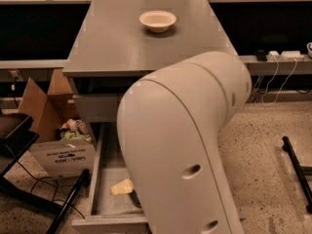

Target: Place sponge into middle drawer

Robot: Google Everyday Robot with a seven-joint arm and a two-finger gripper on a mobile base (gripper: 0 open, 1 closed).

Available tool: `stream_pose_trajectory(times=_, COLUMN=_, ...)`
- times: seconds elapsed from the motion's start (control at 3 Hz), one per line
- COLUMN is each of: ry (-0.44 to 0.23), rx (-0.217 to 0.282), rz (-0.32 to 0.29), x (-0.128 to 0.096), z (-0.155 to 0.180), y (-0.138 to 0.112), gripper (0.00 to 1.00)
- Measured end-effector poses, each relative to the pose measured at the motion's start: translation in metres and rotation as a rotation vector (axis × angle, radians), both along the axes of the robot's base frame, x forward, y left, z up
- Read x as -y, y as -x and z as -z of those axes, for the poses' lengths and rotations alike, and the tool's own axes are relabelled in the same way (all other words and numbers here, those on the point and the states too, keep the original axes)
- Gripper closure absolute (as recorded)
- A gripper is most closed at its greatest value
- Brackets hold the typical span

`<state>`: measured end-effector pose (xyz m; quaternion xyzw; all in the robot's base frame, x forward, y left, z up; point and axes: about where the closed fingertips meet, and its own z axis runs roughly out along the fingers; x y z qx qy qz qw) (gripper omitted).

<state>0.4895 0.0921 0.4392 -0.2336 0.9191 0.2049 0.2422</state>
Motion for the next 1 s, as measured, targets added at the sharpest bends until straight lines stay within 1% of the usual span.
stream_pose_trajectory(times=0.33, ry=-0.007, rx=0.070, rz=-0.036, x=0.006, z=-0.056, y=-0.018, gripper=0.00)
stream_pose_trajectory(times=0.67, ry=-0.046, rx=0.122, rz=-0.059, x=0.002, z=-0.131, y=-0.031, gripper=0.00)
stream_pose_trajectory(times=1.0, ry=0.017, rx=0.053, rz=-0.084, x=0.007, z=-0.149, y=0.000, gripper=0.00)
